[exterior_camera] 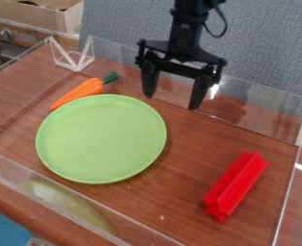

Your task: Put the red object on the right side

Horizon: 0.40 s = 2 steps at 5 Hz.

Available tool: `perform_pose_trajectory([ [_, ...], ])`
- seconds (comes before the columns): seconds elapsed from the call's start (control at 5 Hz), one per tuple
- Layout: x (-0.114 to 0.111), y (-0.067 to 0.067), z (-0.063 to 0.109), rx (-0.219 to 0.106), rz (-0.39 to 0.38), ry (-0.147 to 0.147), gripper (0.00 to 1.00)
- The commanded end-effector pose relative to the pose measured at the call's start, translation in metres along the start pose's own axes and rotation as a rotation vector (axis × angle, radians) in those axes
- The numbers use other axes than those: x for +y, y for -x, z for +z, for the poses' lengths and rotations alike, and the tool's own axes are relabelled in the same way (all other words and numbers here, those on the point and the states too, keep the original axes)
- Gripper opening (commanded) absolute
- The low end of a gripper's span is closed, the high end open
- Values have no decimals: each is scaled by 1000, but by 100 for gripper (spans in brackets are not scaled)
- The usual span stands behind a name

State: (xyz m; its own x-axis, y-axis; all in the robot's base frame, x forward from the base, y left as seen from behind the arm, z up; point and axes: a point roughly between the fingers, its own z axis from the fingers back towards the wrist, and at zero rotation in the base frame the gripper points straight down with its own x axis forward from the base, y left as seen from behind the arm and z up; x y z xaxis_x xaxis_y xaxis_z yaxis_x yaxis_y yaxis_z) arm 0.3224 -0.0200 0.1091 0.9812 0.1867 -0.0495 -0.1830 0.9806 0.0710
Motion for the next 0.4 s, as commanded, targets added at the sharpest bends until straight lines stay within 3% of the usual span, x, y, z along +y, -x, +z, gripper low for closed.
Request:
perform_pose_trajectory([
  [0.0,9,-21,12,-66,-54,23,100],
  [0.2,13,-32,5,-61,-107,23,100],
])
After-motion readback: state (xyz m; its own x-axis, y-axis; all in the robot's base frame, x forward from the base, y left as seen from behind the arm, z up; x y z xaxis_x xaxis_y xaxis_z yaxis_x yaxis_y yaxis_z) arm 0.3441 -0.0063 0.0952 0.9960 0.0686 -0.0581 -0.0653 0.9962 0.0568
